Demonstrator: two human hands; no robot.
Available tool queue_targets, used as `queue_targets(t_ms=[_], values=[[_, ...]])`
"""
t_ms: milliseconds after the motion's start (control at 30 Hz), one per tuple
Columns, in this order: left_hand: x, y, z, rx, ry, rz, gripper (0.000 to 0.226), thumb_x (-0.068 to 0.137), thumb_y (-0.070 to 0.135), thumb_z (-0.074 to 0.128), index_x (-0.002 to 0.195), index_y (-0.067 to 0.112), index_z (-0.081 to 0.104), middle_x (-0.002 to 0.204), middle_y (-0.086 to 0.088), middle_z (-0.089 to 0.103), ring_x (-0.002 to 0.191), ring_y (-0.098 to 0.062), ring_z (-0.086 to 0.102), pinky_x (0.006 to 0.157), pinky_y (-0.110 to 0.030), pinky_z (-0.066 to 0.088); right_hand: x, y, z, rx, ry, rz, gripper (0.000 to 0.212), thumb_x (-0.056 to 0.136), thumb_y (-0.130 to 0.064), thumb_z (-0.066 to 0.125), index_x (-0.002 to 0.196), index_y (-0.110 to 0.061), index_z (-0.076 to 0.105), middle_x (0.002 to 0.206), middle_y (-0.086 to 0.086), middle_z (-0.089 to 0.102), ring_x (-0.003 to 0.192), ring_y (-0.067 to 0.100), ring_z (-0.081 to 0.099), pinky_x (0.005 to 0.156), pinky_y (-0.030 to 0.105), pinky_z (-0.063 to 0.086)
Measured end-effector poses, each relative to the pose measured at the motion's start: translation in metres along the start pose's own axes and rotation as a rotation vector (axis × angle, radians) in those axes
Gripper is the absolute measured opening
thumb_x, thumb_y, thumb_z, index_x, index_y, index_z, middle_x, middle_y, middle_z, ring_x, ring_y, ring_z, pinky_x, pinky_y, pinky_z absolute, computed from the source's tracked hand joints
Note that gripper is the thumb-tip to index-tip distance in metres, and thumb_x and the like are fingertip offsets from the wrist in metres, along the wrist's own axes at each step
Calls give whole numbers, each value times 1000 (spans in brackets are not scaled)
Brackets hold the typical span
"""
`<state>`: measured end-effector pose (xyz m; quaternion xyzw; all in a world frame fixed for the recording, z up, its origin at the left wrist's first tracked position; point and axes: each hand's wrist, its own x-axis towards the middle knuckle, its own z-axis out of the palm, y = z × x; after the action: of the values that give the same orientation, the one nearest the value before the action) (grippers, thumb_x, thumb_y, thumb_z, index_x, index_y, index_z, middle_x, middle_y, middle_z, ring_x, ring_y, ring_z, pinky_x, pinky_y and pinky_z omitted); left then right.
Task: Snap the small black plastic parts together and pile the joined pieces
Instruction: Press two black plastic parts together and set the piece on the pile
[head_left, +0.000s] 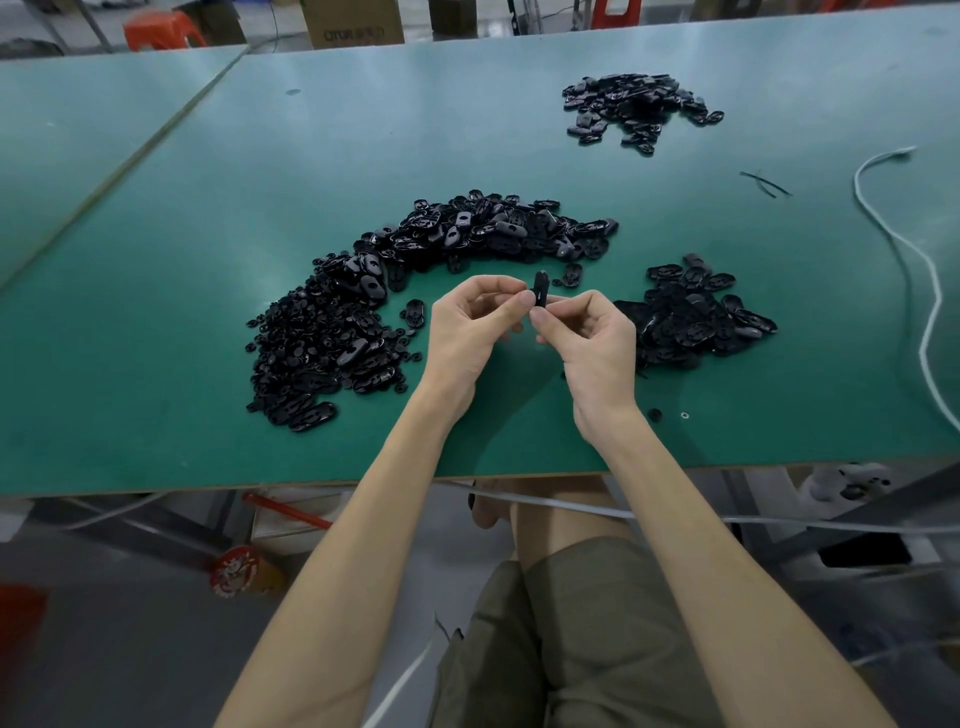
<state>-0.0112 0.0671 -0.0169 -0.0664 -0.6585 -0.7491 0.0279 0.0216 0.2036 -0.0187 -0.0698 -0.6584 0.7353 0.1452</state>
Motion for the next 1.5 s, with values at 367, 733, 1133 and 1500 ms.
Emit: queue_targets(t_ms=[367, 733, 1133, 1500], values=[[0, 0, 2, 35, -23, 1, 14, 87, 12, 81, 98, 9, 74, 80, 1, 72, 66, -9, 60, 64, -19, 48, 0, 3, 1, -127, 29, -45, 24, 90, -3, 77, 79, -15, 60, 98, 2, 76, 86, 20, 68, 89, 51, 58], [-1, 1, 4, 49, -37, 8, 9, 90, 10, 79, 97, 9, 73, 81, 0, 72, 65, -8, 60, 66, -17, 49, 0, 4, 1, -121, 40, -62, 28, 90, -4, 77, 76, -19, 58, 99, -1, 77, 91, 19, 72, 92, 53, 57], [0, 1, 3, 47, -37, 8, 13, 89, 10, 80, 99, 6, 72, 80, 0, 70, 69, -6, 61, 68, -18, 50, -1, 3, 2, -189, 31, -97, 30, 90, -10, 78, 75, -24, 57, 95, -14, 75, 91, 17, 71, 89, 53, 58], [0, 0, 3, 68, -63, 50, 18, 88, 18, 82, 105, 16, 78, 100, -13, 74, 86, -14, 58, 81, -19, 49, -2, -1, 2, -176, 6, -117, 29, 94, -9, 74, 78, -22, 54, 88, -1, 71, 78, 15, 61, 84, 53, 56]])
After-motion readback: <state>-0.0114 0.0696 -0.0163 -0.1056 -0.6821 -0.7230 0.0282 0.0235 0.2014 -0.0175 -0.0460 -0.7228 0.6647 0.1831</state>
